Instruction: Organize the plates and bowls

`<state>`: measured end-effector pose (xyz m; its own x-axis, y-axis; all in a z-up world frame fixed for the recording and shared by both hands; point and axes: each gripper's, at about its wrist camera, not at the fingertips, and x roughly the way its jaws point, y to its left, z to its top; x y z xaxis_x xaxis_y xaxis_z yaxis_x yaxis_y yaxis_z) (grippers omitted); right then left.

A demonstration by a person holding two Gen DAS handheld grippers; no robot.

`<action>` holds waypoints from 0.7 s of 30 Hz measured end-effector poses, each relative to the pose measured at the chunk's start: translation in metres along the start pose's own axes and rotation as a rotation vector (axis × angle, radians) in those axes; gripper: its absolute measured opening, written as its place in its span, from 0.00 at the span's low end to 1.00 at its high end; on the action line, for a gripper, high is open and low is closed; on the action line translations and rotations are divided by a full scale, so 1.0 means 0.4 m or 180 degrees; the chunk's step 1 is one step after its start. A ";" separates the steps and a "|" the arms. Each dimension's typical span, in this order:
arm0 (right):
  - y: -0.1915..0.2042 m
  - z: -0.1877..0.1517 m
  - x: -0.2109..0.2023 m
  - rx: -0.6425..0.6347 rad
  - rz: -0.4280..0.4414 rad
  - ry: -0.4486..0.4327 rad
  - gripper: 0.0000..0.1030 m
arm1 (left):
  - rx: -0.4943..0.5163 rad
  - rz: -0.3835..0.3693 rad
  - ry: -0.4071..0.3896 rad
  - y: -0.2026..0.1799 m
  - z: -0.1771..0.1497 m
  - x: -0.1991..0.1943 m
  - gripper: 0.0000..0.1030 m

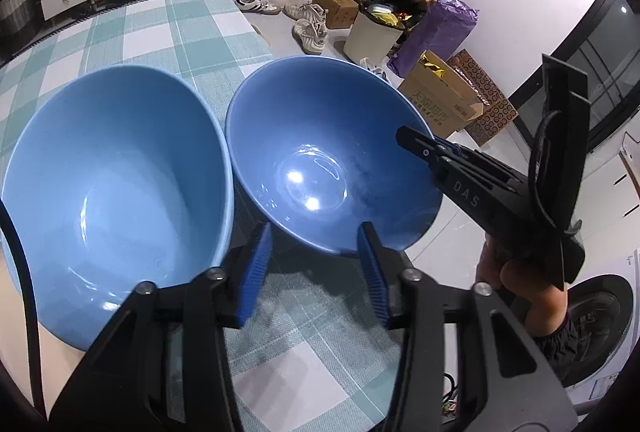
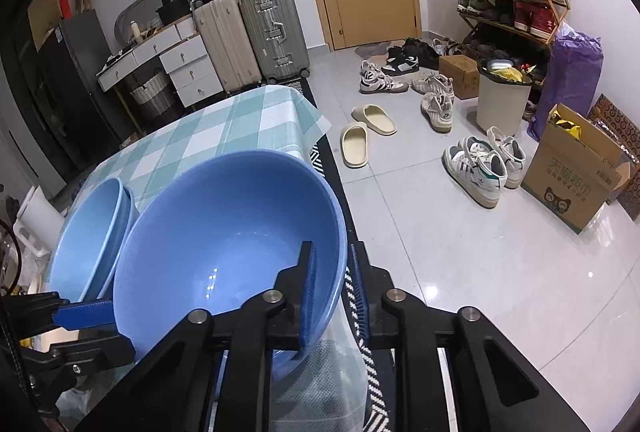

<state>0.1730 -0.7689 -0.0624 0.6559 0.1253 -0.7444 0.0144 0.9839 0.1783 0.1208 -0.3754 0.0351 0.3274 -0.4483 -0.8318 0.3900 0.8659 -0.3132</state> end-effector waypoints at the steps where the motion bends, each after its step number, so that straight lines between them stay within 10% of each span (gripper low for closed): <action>1: 0.002 -0.001 0.000 -0.0016 -0.0010 -0.0012 0.13 | 0.0005 0.0027 -0.0008 0.001 0.000 0.001 0.33; 21: 0.027 -0.020 -0.089 -0.0044 -0.0170 -0.0201 0.13 | 0.0273 0.0097 -0.0175 -0.010 0.004 -0.030 0.27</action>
<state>0.1436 -0.7617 -0.0391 0.7007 0.0646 -0.7105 0.0406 0.9907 0.1301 0.1166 -0.3740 0.0471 0.3860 -0.4356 -0.8132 0.4507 0.8582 -0.2457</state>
